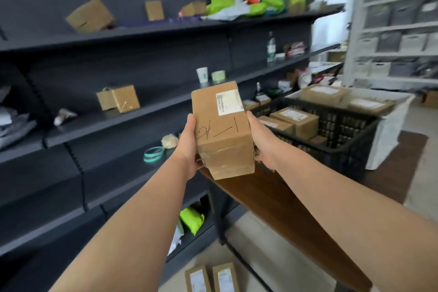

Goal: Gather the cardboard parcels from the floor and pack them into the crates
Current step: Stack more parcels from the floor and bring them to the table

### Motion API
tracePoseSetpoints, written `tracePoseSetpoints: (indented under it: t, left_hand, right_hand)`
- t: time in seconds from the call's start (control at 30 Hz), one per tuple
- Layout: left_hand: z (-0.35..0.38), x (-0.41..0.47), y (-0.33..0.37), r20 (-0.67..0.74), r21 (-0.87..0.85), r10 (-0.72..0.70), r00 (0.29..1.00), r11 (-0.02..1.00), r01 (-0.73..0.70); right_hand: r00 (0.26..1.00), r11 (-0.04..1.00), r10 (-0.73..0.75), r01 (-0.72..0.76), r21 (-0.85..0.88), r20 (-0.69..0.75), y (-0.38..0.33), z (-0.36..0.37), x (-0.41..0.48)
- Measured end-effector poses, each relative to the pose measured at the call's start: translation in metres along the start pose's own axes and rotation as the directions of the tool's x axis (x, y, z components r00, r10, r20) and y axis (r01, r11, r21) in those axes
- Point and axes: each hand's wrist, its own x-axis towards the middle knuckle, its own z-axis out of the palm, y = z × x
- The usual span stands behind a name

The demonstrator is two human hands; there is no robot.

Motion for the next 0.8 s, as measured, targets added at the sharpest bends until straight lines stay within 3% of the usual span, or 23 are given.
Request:
tracePoseSetpoints:
  t: [0.33, 0.57, 0.8]
  left_hand:
    - [0.175, 0.046, 0.028, 0.239, -0.03, 0.03, 0.971, 0.999, -0.023]
    - [0.292, 0.104, 0.009, 0.222, 0.024, -0.064, 0.973, 0.998, 0.06]
    - [0.36, 0.168, -0.03, 0.189, 0.006, -0.157, 0.969, 0.987, 0.159]
  right_hand:
    - [0.972, 0.993, -0.093, 0.105, 0.045, -0.214, -0.051, -0.151, 0.022]
    - [0.948, 0.995, 0.051, -0.022, 0.097, -0.313, -0.049, -0.266, 0.094]
    - [0.963, 0.991, 0.106, -0.083, 0.101, -0.249, -0.03, -0.336, 0.161]
